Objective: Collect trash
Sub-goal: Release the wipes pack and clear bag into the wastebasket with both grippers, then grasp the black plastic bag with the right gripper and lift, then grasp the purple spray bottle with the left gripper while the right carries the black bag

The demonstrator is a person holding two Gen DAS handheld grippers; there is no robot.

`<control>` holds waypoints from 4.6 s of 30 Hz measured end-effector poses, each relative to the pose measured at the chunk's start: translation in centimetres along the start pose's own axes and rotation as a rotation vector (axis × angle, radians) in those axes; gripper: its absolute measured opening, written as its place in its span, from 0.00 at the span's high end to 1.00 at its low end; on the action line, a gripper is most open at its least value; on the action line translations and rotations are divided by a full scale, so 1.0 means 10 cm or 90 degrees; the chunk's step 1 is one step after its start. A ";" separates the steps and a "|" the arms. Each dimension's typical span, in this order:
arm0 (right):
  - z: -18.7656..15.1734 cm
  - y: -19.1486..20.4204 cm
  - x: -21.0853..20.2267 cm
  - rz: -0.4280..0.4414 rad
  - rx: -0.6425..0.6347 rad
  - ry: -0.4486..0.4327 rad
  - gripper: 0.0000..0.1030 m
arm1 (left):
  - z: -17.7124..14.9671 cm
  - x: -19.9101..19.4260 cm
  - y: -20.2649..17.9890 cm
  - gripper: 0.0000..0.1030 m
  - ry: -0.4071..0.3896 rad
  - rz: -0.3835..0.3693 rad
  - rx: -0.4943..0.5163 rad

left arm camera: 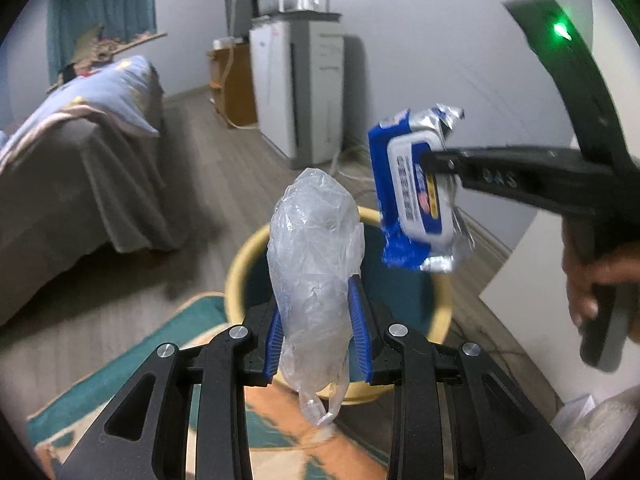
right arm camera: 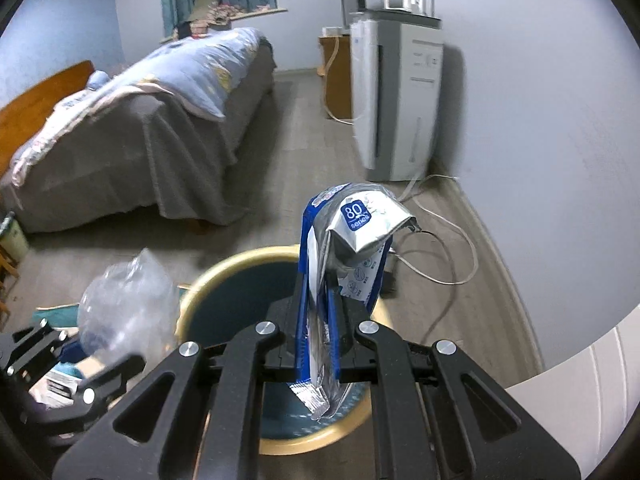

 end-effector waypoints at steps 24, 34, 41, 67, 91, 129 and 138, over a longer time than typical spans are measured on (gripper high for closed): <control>0.04 0.20 0.61 0.057 -0.010 0.067 0.89 | 0.22 0.79 0.32 0.43 0.051 0.022 -0.017; 0.06 0.12 0.62 0.051 0.022 0.075 0.47 | 0.10 0.67 0.49 0.20 0.037 0.030 -0.067; 0.10 0.03 0.33 0.060 0.068 0.049 0.05 | -0.07 0.34 0.58 0.08 0.018 0.077 -0.083; -0.78 1.57 -0.50 0.076 -0.056 0.068 0.06 | -1.60 -1.69 1.22 0.05 -0.061 0.173 -0.199; -1.68 2.70 0.33 0.065 -0.267 0.305 0.51 | -2.51 -1.52 2.13 0.05 0.059 0.219 -0.369; -1.09 2.57 -0.46 0.206 -0.194 0.131 0.97 | -3.11 -0.84 2.27 0.66 0.249 0.179 -0.493; -0.97 2.54 -0.69 0.192 -0.198 0.063 0.97 | -2.56 -1.30 2.16 0.67 0.103 0.267 -0.397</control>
Point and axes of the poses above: each gripper's, at about its wrist camera, not at the fingertips, and x roughly the way its jaws point, y to its left, z to its top, the point moved 2 cm from there along x, roughly the way its jaws point, and after that the axes turned 15 degrees about y, right-handed, at the moved point
